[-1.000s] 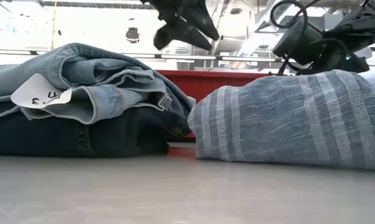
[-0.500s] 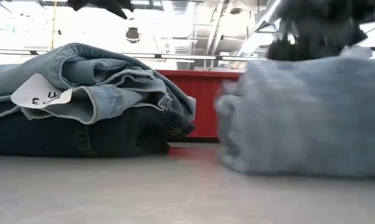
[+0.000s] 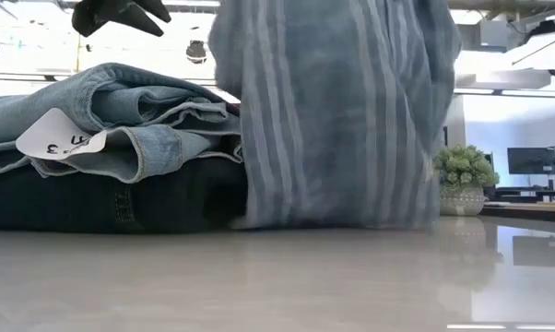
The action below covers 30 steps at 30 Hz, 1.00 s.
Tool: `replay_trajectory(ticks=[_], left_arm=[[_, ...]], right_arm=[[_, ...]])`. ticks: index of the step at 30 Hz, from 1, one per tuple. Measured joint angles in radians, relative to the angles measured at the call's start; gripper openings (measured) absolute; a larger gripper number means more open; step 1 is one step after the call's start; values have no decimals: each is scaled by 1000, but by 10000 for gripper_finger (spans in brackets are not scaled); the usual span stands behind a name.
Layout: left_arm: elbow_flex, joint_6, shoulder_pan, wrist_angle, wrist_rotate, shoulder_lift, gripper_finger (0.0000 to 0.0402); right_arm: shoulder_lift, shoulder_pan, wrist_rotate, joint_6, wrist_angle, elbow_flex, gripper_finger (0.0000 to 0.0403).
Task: Fold Laundry from Bin
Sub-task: Stack the light blue polo shirt on top of the light blue pants
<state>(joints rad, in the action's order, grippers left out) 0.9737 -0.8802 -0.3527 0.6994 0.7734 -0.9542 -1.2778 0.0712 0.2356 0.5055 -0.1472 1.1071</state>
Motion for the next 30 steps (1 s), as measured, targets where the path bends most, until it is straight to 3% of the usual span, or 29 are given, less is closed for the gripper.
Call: replay_trajectory(ticks=[4, 10, 18, 24, 27, 30], left_arm=[[0, 40, 0, -7, 1, 15, 114], [0, 48, -2, 38, -2, 48, 114], [0, 66, -74, 57, 50, 195, 114], [0, 121, -131, 44, 80, 285, 114], [0, 148, -145, 45, 80, 299, 114], [0, 175, -152, 51, 81, 301, 114]], right_arm=[[-91, -8, 19, 2, -100, 134, 47], [-191, -94, 188, 68, -157, 390, 47], [-342, -299, 314, -22, -432, 869, 47], [-515, -460, 318, -35, -513, 1248, 47], [-519, -493, 327, 32, -277, 1185, 47], [-544, -484, 304, 6, -188, 1175, 47]])
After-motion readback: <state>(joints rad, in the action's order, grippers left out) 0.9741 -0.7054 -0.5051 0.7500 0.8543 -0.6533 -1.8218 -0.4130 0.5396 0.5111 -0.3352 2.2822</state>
